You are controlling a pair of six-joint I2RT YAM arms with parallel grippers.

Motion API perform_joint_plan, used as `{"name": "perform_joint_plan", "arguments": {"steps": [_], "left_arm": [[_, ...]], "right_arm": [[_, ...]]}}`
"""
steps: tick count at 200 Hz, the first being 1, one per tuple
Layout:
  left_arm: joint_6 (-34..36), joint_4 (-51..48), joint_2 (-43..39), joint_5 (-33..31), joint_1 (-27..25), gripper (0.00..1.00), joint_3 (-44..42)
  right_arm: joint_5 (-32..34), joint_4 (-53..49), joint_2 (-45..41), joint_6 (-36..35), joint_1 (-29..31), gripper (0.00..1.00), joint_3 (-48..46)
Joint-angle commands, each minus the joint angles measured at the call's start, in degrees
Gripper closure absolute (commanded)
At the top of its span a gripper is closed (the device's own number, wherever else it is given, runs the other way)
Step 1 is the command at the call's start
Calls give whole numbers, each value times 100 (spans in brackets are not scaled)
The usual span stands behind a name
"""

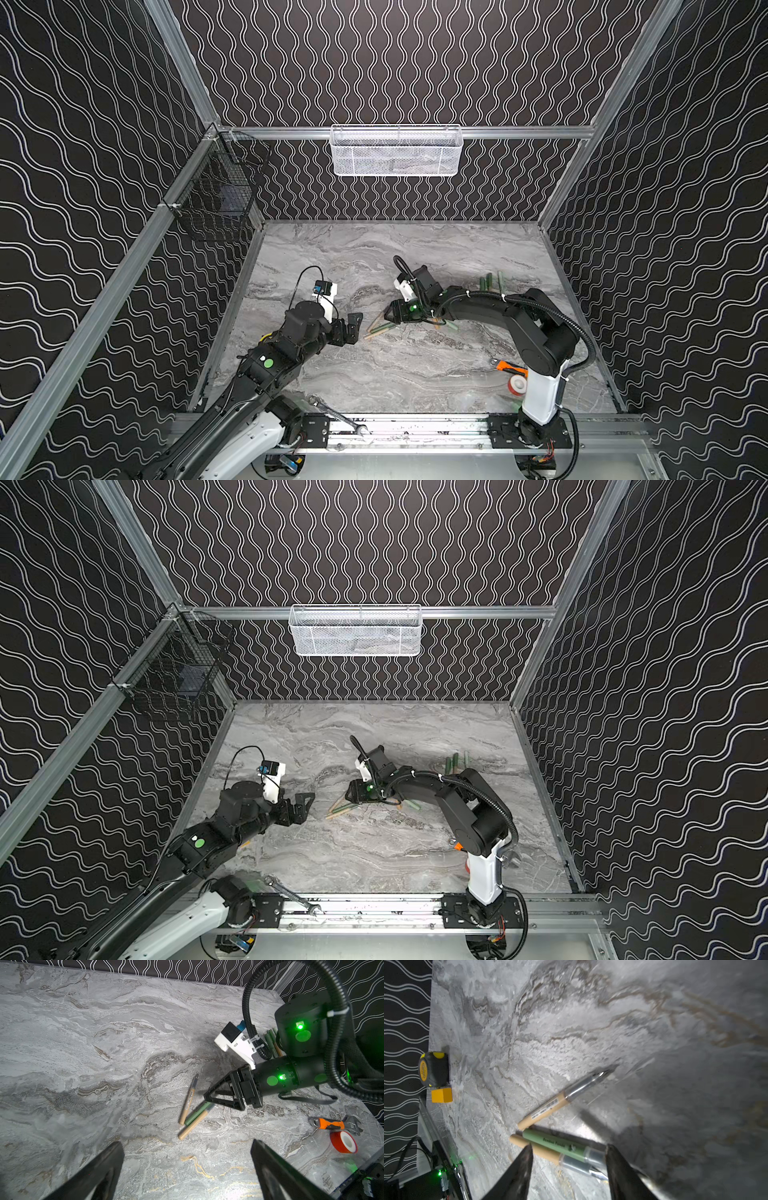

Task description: Insert the pens into the pen caps

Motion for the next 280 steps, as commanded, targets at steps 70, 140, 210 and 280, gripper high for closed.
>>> {"name": "perform_joint_plan", "arguments": {"steps": [70, 140, 210, 280], "left_arm": [[-128, -231, -828, -942, 12, 1, -50], [-159, -217, -803, -920, 10, 1, -83], [-38, 176, -396, -317, 6, 1, -187], [463, 762, 1866, 1171, -269, 13, 83]], "right_arm": [[-415, 88, 315, -246, 448, 42, 323], [-296, 236, 63, -201, 610, 42, -133], [-12, 138, -716, -317, 592, 41, -703], [241, -201, -1887, -366, 143, 44, -1794]]}}
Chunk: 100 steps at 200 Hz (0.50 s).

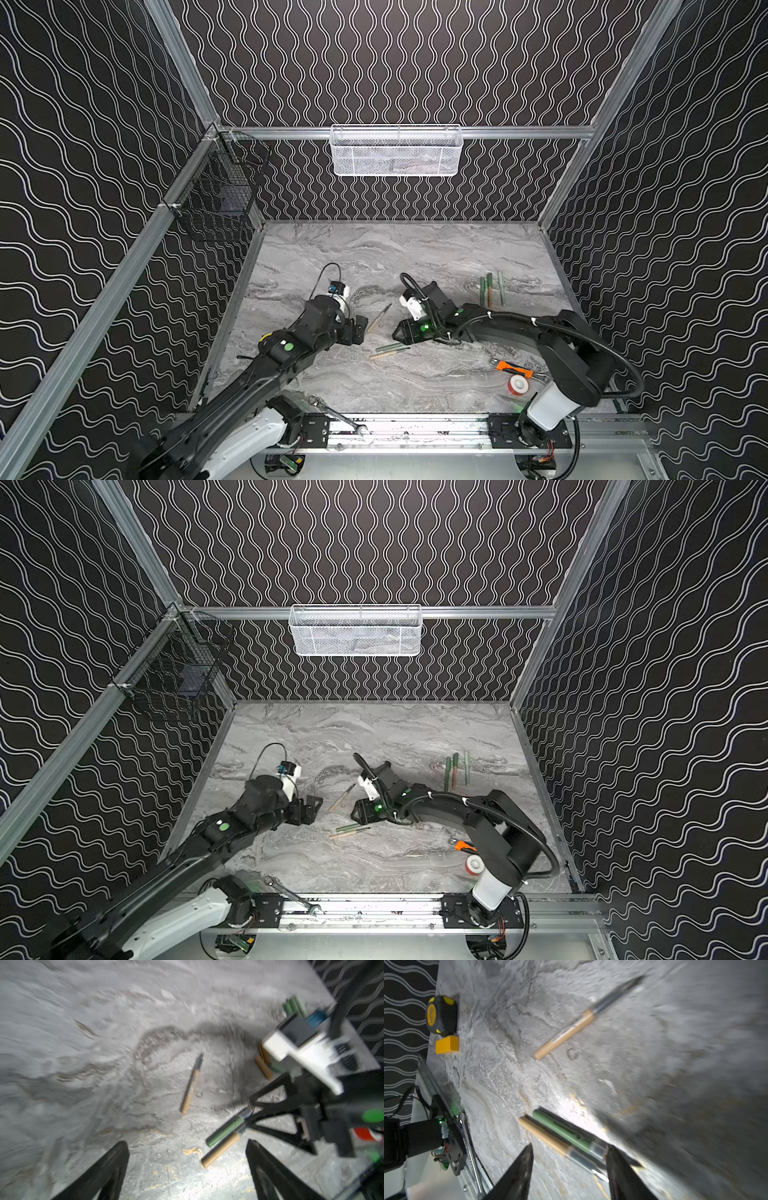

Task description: Insert the pens into the pen caps

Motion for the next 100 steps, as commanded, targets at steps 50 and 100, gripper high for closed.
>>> {"name": "perform_joint_plan", "arguments": {"steps": [50, 100], "left_arm": [[1043, 110, 1562, 884, -1543, 14, 843], [1658, -620, 2745, 873, -2462, 21, 1435]], "right_arm": [[95, -431, -1140, -150, -679, 47, -1090], [170, -868, -1918, -480, -1658, 46, -1210]]}}
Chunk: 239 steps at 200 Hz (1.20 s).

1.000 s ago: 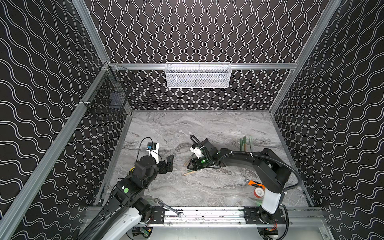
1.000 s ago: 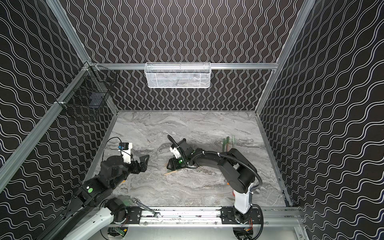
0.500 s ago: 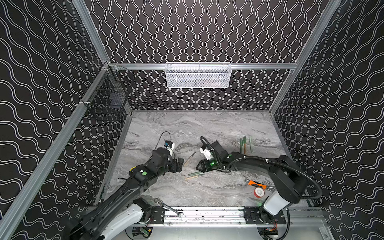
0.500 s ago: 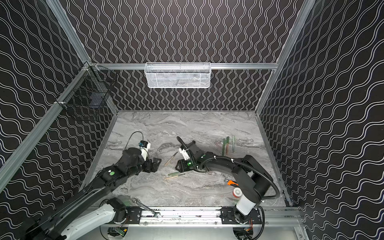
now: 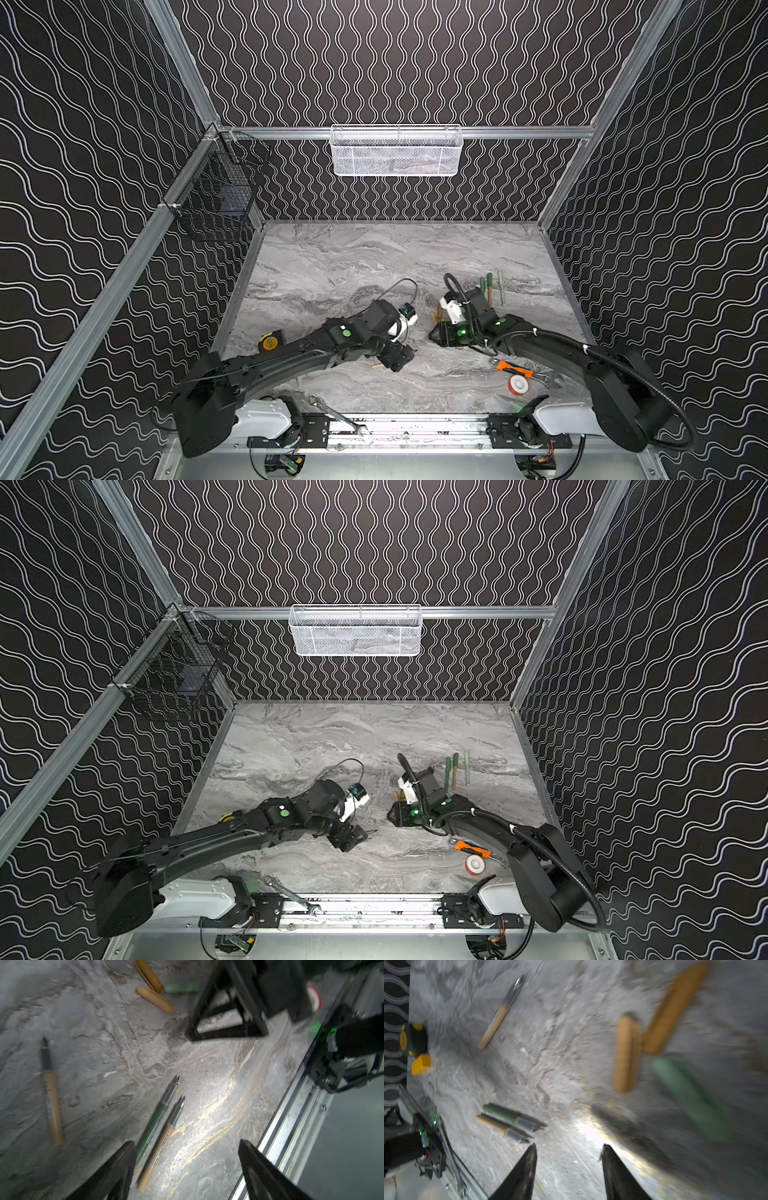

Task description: Insert the pens into the pen caps

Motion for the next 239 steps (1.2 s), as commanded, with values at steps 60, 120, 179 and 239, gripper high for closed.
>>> {"name": "perform_joint_plan", "arguments": {"steps": [60, 120, 179, 239], "left_arm": [[800, -1028, 1449, -17, -717, 32, 735], [768, -1169, 1680, -181, -756, 32, 873], [822, -1359, 1649, -484, -783, 32, 1039], [955, -1600, 2210, -1457, -1170, 33, 1358]], "right_arm": [[21, -504, -475, -637, -1146, 45, 269], [-109, -351, -468, -647, -1211, 45, 191], [-105, -343, -497, -730, -1220, 45, 190], [-115, -247, -530, -752, -1220, 45, 111]]}}
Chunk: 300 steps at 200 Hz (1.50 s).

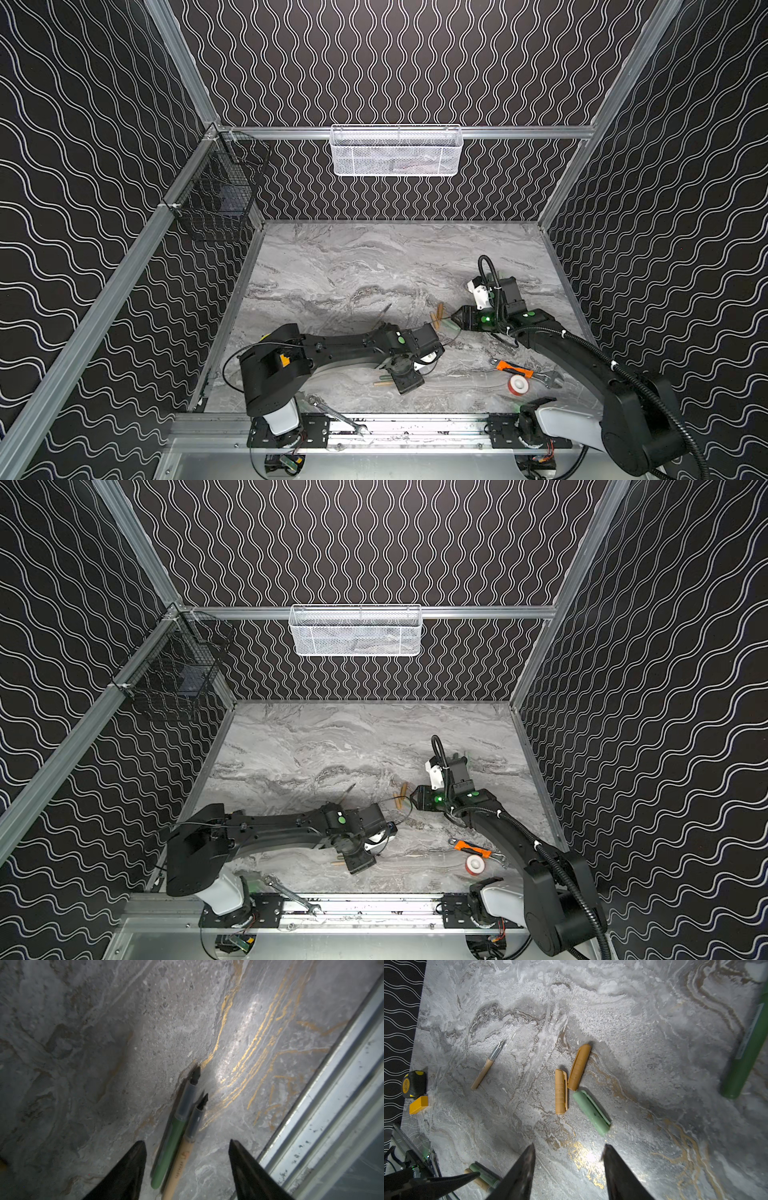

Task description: Insert the pens into the pen caps

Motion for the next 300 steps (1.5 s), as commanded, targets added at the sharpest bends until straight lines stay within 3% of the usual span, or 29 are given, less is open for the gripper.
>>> {"name": "perform_joint_plan", "arguments": {"steps": [1, 64, 164, 195, 252, 300], "left_arm": [[148, -68, 147, -550, -106, 33, 94], [163, -194, 567, -928, -298, 32, 248], [99, -121, -92, -1287, -313, 32, 163], [251, -287, -317, -483, -331, 33, 155], [200, -712, -161, 727, -533, 44, 273], [170, -755, 137, 843, -533, 51, 383]], "right_arm": [[-24, 148, -16, -79, 9, 45, -31], [11, 153, -16, -92, 9, 45, -14], [-44, 188, -51, -79, 9, 45, -49], [-59, 204, -60, -65, 9, 45, -40], [-67, 223, -44, -74, 9, 45, -60], [-86, 224, -66, -73, 9, 45, -58]]}}
